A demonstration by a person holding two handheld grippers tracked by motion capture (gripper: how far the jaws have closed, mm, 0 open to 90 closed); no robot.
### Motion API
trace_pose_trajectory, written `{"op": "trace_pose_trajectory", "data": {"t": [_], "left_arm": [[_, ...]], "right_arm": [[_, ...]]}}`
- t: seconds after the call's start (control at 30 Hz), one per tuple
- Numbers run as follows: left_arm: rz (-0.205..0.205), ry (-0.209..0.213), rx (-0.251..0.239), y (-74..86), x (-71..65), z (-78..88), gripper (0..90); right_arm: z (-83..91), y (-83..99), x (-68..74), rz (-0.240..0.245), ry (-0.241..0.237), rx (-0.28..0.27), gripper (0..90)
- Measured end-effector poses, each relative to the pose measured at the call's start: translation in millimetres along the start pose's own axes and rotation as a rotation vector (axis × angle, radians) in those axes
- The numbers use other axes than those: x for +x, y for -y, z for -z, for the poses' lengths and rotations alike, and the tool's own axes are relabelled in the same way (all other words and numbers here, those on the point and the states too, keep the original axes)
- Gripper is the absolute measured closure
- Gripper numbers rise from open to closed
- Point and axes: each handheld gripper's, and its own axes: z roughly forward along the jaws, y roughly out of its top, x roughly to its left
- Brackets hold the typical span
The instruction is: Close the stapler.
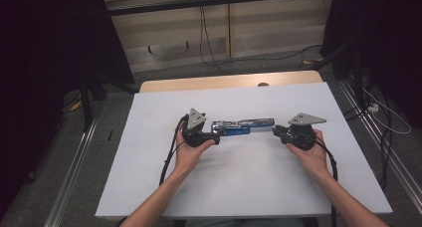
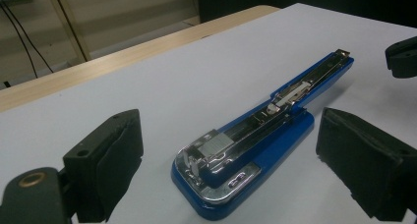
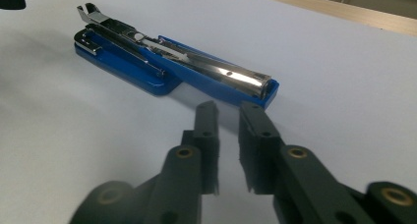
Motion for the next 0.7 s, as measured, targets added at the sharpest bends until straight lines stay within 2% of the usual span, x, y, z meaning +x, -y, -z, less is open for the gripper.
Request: {"op": "trace_pose_trajectory", "data": {"t": [0.07,0.2,0.27,0.33,0.53,0.6,0.7], "left_arm": [[-0.008,-0.005,0.001,-0.3,-0.2,0.3,10.7],[-0.009,0.005,0.015,0.7,1.1,-0.2,13.6],[-0.014,0.011,0.022,1.6,1.6,-0.5,20.3],[-0.012,0.012,0.024,2.2,2.7,-0.7,23.2],[0.033,0.049,0.031,4.5,8.3,-2.9,41.4],[0.035,0.052,0.03,4.8,9.1,-3.0,46.7],[0.014,0.049,0.033,4.7,8.2,-3.0,57.1]], "right_arm": [[-0.6,0.8,-1.0,-0.014,-0.007,0.01,89.4],[-2.5,1.6,-1.1,-0.004,-0.014,0.022,90.0],[-2.9,1.4,-0.6,0.0,-0.014,0.023,90.0],[-3.8,1.9,-0.2,0.01,-0.007,0.029,90.0],[-6.0,3.5,-1.3,0.019,-0.001,0.048,90.0],[-6.3,3.7,-1.3,0.02,-0.001,0.05,90.0],[-6.9,3.9,-1.5,0.017,-0.004,0.051,90.0]]}}
